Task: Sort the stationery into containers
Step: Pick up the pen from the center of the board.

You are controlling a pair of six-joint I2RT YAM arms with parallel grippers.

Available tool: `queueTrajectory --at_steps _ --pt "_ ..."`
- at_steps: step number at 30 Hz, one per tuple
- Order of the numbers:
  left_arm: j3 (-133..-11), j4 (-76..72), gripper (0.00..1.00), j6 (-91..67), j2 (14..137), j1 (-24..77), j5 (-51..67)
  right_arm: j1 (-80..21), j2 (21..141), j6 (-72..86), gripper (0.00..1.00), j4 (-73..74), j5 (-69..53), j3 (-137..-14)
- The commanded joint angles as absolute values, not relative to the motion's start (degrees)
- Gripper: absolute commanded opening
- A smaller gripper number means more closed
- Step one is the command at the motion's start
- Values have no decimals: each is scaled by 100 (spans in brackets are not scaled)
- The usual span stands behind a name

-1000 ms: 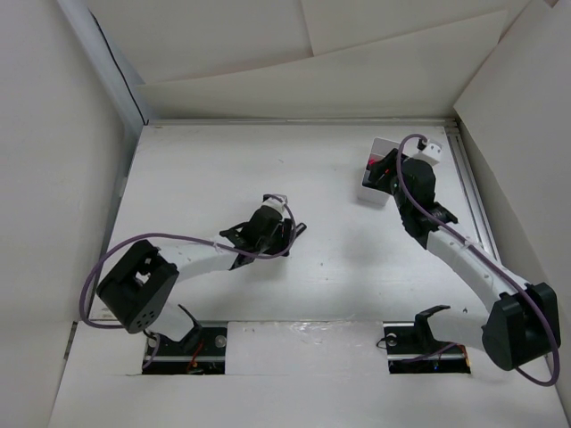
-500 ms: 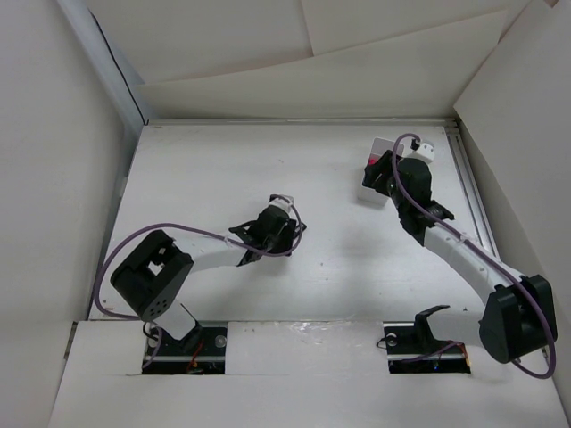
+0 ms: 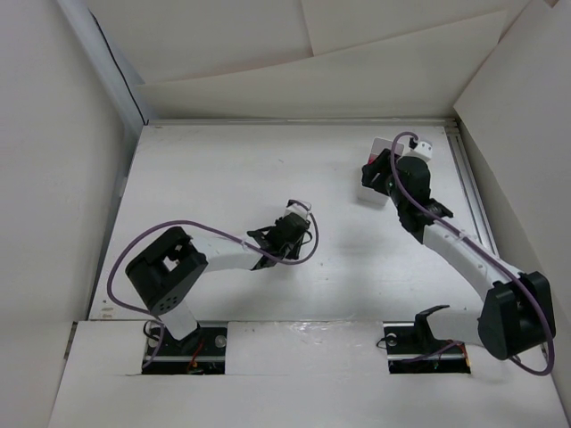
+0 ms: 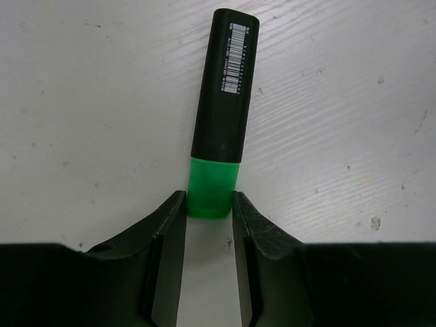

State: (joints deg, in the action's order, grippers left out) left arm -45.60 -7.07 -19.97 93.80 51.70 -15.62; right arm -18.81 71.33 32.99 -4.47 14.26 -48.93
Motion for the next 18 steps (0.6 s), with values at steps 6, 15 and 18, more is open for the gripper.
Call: queueTrajectory --at_steps 6,15,18 --pt "-4606 -474 0 -2127 8844 5309 -2013 -1907 7436 3182 79 -510 467 -5423" --pt "-4289 -992 0 -2303 7841 5309 -1706 -2153 7198 3313 88 -369 -351 -5160" --pt "-4236 -993 0 -2364 7604 5309 -1600 -2285 7084 3313 88 -369 -658 -4967"
